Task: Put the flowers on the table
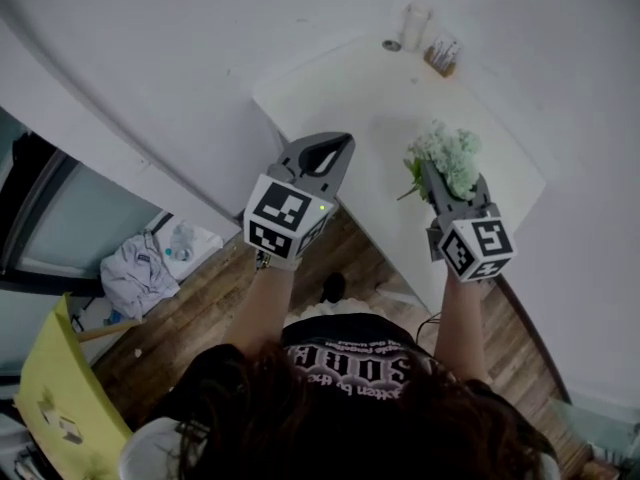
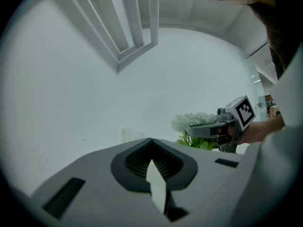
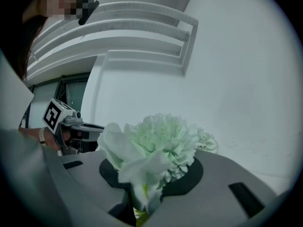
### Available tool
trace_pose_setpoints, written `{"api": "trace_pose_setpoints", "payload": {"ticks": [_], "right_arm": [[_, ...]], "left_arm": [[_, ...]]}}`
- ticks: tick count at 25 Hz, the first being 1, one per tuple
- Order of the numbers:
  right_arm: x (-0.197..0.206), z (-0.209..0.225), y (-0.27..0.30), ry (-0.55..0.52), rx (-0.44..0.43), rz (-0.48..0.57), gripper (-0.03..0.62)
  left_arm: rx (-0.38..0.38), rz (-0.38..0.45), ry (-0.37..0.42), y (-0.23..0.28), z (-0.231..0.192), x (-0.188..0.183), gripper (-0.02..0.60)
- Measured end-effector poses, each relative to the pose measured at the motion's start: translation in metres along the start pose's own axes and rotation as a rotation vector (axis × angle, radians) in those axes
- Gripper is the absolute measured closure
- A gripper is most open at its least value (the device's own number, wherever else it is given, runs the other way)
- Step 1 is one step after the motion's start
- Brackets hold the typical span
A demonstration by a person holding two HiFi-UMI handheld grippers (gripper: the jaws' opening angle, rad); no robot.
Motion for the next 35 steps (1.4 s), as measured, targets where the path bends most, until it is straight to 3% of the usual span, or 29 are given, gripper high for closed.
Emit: {"api": "trace_pose_setpoints", "payload": {"ticks": [9, 19, 28, 35], "right_arm": [[-0.008, 0.041, 0.049, -0.031, 0.078, -0.005, 0.468], [-0.010, 0.063, 0.056, -0.051, 0.151, -0.018, 0.468], [-0.011, 0.088, 0.065, -0.037, 0.269, -0.020, 0.468], [-0.005, 0.105, 0.097, -0.005, 0.351, -0.085, 0.468]], "left_arm": [[0.090, -0.013, 0.026, 0.068, -0.040, -0.010, 0.580], [0.139, 0.001, 0.028, 0.107, -0.063, -0.021, 0.580], [0.261, -0.004, 0.056, 0.155, -0.079, -0.028, 0.580], [0.378, -0.001, 0.026, 0.206, -0.114, -0.029, 0.580]]}}
Point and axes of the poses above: the fingertips, and each gripper's own axes: y forward along the fingers, z to its right, x out of its underside, the point moved 9 cm from there along -y, backward along the fingers, and after that the axes turned 2 degrees about -y, right-handed, at the moved point
